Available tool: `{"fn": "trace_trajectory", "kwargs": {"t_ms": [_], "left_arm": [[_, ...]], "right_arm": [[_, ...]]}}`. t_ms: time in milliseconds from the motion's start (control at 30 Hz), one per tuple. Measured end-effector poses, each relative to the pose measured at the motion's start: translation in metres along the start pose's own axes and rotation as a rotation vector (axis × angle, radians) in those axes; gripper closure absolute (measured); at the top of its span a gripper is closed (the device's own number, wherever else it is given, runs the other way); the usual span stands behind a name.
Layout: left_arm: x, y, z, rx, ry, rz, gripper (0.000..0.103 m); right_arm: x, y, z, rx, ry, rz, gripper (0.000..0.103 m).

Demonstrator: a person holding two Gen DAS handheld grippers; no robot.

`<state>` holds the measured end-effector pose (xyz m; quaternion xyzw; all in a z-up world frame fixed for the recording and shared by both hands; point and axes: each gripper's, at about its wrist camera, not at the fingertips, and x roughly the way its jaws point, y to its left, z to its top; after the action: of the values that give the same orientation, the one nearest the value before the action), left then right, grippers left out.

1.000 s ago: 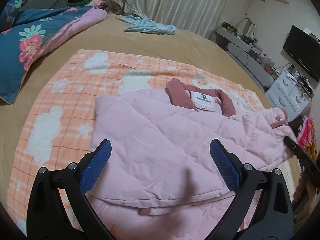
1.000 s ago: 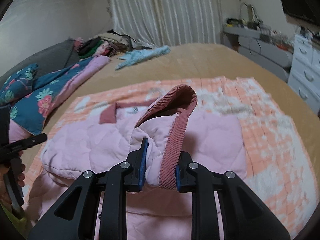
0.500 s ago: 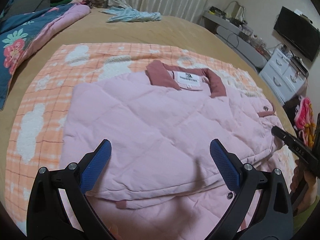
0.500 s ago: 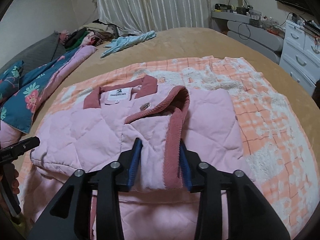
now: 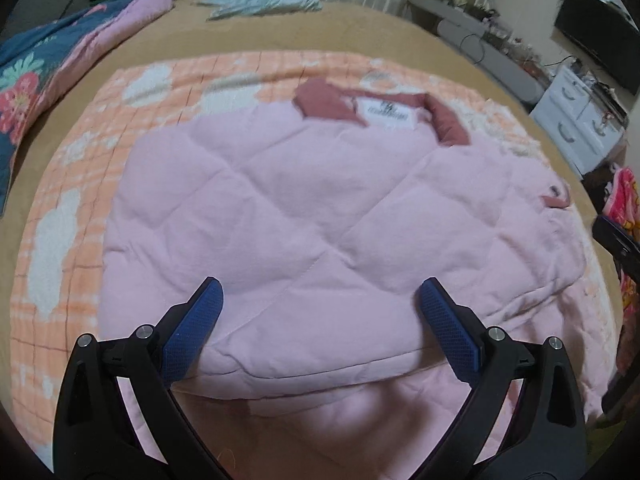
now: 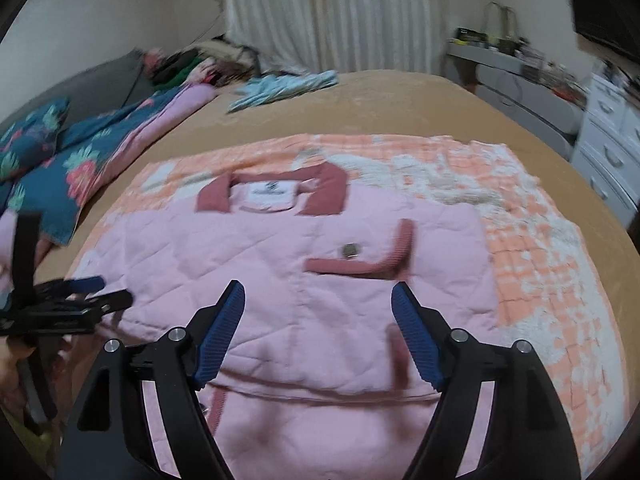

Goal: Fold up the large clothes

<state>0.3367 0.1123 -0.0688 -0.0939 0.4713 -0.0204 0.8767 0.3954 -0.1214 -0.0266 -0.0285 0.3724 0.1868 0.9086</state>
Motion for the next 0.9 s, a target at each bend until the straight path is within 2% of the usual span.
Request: {"fn": "trace_trajectory", "kwargs": {"t_ms": [133,233,367,433,533,733,900], "left_arm": [[0.012,0.014,-0.005,-0.032,0.017,-0.006,0.009],[0.015,0.019,-0.008,-0.045,0.016,-0.012,0.009],[0.017,0.020,-0.008,-0.047,0.016,-0.013,0.009],[0.017,0.020,-0.008,-0.046,0.017,-0.013,0.009],[0.017,0.020,-0.009,-0.043,0.017,-0.008,0.009],[0.016,0.018,-0.009,-0.038,0.018,0.002,0.009],[0.011,0.014,-0.008,-0.036,0.018,0.009,0.009]], "right_arm": [[0.006,0.025,0.001,-0.039,0.032,0.067,0.026],[0.012,0.038,0.001,-0.068,0.048,0.076,0.020],[0.039,0.043,-0.002,-0.067,0.134,0.036,0.019],[0.060,0.037,-0.009,-0.034,0.212,-0.003,0.018],[0.079,0.033,-0.018,-0.004,0.261,-0.006,0.015],[0.097,0.035,-0.025,0.018,0.261,-0.024,0.008],[0.100,0.034,-0.028,0.022,0.237,-0.034,0.007]]}}
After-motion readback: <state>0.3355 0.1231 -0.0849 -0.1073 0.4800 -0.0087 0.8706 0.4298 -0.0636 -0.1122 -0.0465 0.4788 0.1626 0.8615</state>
